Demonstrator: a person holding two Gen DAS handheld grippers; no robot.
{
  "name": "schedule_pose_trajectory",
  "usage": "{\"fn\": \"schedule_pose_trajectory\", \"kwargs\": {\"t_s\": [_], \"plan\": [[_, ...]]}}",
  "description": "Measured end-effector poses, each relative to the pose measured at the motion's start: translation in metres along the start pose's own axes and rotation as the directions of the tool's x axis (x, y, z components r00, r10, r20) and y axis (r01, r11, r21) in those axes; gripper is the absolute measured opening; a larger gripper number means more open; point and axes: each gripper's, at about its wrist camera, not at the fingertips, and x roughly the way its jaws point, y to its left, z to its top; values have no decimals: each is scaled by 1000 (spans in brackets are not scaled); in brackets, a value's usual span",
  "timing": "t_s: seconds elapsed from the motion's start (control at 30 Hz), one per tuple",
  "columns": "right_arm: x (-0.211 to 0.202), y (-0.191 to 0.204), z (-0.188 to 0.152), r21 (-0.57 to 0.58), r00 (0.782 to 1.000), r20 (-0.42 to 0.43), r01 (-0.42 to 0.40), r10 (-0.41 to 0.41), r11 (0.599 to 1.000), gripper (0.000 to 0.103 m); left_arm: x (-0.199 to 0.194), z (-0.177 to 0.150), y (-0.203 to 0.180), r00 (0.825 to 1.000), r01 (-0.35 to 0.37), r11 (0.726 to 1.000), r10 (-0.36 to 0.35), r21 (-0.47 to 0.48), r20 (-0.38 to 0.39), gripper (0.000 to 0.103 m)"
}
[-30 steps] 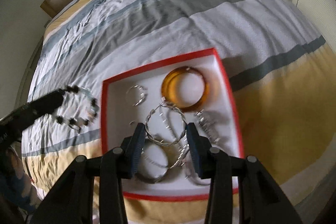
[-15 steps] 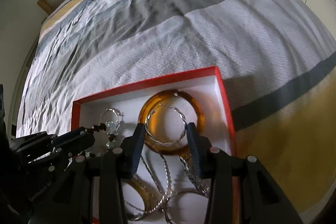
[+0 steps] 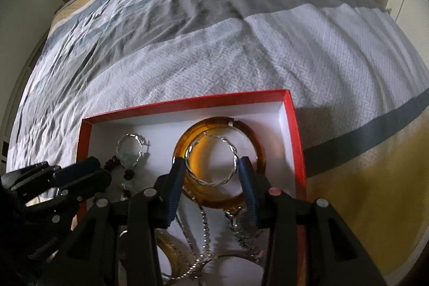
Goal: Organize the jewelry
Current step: 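Open the left tool to drop the bracelet while the right tool releases the hoop, then withdraw both open tools from the red box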
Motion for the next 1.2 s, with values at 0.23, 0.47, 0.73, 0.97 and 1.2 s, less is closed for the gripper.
{"fn": "schedule_pose_trajectory", "kwargs": {"t_s": [0.23,0.47,0.73,0.97,1.2], "plan": [[-2,1,-10,-32,995,104,4,-1,999,41,-4,-16,-4,993,61,997,-65,37,94,45],[-12,1,-16,-46,980,199,0,9,999,43,-16,-28,0,974,95,994,-104,54,200,55],[-23,4,-20,-63,966,259,6,11,998,43,-35,-34,10,953,97,994,-107,47,283,59],[-27,6,-23,-63,959,285,11,8,998,43,-45,-37,23,944,57,998,-58,14,326,70],[-32,3,-26,-53,945,326,14,5,998,49,-53,-37,44,923,-32,998,49,-50,382,81]]}}
